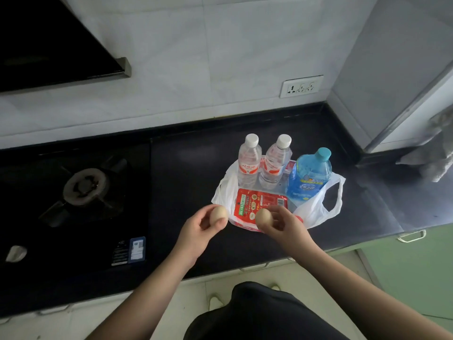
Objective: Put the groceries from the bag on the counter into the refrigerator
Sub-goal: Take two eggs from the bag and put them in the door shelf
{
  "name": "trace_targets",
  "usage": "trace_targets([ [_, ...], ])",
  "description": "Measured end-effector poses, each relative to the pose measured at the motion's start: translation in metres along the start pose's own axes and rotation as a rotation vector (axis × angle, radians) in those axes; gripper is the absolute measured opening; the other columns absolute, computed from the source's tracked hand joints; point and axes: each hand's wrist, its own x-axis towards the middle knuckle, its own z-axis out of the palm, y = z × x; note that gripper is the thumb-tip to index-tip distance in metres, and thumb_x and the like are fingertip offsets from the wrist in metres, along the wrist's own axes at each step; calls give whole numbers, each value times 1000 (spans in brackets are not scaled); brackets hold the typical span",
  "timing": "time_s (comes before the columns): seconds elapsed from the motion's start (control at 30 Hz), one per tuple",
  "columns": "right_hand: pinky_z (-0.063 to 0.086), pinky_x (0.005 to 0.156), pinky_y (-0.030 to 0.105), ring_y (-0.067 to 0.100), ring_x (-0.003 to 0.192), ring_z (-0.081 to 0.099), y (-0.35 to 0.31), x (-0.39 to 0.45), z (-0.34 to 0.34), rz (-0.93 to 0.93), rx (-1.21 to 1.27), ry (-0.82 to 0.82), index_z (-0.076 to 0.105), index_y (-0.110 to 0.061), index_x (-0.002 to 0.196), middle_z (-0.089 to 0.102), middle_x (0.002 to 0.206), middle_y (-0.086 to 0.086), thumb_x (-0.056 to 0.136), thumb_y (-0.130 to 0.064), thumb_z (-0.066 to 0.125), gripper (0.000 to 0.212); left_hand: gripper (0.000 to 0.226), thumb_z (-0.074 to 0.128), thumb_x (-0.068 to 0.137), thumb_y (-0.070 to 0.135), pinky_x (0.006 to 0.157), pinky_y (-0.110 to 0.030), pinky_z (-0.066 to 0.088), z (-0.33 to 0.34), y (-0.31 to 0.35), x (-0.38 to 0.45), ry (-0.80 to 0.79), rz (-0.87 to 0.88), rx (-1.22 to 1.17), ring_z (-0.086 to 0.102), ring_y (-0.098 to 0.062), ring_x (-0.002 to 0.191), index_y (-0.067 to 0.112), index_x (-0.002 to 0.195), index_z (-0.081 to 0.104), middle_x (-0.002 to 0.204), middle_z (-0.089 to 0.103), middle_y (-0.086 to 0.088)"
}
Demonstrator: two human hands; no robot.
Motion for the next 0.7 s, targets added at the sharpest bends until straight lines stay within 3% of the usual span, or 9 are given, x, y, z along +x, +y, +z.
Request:
trace_targets([
  [0.1, 50, 79, 17, 7, 102, 59, -15, -7, 10, 26, 117, -41, 51, -33, 119, 59, 114, -13, 82, -40, 71, 42, 59, 83, 59, 56, 92, -40, 55, -11, 3, -9, 0, -41, -297, 65, -23, 109, 30, 110, 67, 113, 69, 0],
  [0.23, 51, 95, 33, 11, 108, 59, -29, -16, 28, 42, 263, -93, 54, -33, 119, 61, 118, -9, 83, -39, 71, 40, 41, 73, 78, 27, 87, -33, 55, -26, 9, -22, -49, -60, -535, 67, -27, 105, 14, 116, 63, 112, 67, -9],
  [0.3, 51, 90, 28, 12, 107, 59, -40, -23, 37, 47, 324, -131, 54, -32, 121, 60, 117, -8, 85, -37, 69, 39, 37, 65, 83, 19, 85, -31, 55, -35, 12, -29, -57, -63, -615, 68, -24, 103, 9, 118, 61, 110, 66, -8],
  [0.4, 52, 77, 20, 13, 103, 61, -57, -34, 48, 51, 420, -179, 56, -28, 120, 59, 115, -7, 86, -32, 68, 37, 36, 68, 87, 20, 84, -30, 56, -48, 16, -42, -44, -67, -686, 68, -21, 101, 7, 120, 62, 109, 65, -7],
  [0.57, 54, 73, 21, 6, 91, 69, -76, -46, 64, 24, 556, -270, 62, -25, 108, 71, 93, -10, 84, -23, 67, 24, 41, 60, 85, 20, 85, -30, 56, -61, 24, -61, -27, -62, -737, 69, -19, 97, 5, 123, 59, 114, 62, -12],
  [0.7, 56, 78, 25, 12, 96, 69, -86, -50, 69, 5, 585, -334, 63, -24, 108, 72, 96, -6, 80, -25, 66, 29, 39, 61, 86, 22, 83, -29, 55, -67, 25, -77, 14, -44, -783, 68, -21, 99, 7, 122, 61, 121, 59, -15],
])
